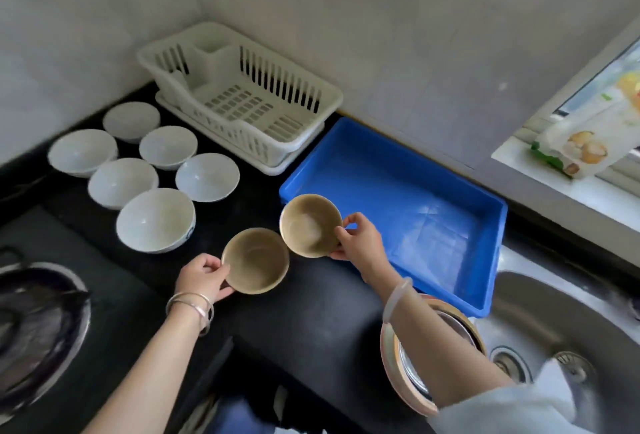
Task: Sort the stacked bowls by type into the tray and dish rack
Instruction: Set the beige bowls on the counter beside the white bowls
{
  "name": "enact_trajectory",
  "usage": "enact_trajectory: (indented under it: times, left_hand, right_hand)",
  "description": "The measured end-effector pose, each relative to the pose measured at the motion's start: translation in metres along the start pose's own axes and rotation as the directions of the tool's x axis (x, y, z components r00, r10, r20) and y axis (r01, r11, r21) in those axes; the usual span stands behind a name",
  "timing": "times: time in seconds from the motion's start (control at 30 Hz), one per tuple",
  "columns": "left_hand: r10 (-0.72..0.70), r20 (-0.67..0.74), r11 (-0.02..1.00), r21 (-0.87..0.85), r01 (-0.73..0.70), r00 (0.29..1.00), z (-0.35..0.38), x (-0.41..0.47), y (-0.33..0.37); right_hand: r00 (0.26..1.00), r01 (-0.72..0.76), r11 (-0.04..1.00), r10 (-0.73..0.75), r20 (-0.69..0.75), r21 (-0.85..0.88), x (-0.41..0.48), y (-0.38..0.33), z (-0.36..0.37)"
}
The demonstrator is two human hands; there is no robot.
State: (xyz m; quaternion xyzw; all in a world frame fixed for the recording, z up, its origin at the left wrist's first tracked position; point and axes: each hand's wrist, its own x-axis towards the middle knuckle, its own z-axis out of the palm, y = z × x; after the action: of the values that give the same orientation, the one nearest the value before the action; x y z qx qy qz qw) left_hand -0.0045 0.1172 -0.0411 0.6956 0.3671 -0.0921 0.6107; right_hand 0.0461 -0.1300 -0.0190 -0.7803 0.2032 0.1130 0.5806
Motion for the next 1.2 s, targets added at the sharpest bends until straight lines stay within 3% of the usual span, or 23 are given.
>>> enact_trajectory:
  times: [0.17, 0.43, 0.8, 1.2]
  left_hand:
    - [-0.088, -0.065, 0.994, -0.064, 0.083, 0.994, -0.027, 0.025, -0.011]
    - [-0.171, -0.111, 0.973, -0.177, 0.150, 0.979, -0.049, 0.047, -0.024]
    - [-0.194, -0.194, 0.967, -0.202, 0.154, 0.962, -0.057, 0.051, -0.029]
    - [-0.151, -0.247, 0.985, -0.122, 0.123, 0.957, -0.054, 0.053, -0.028]
  right_hand:
    - [0.990, -0.092, 0.996, 0.091, 0.107, 0.003, 0.026, -0.009, 0.064]
    - [0.964, -0.226, 0.974, 0.226, 0.140, -0.021, 0.047, -0.021, 0.118]
    - [0.928, -0.342, 0.939, 0.342, 0.146, -0.031, 0.053, -0.022, 0.144]
    - [0.932, -0.334, 0.942, 0.334, 0.141, -0.028, 0.055, -0.020, 0.148]
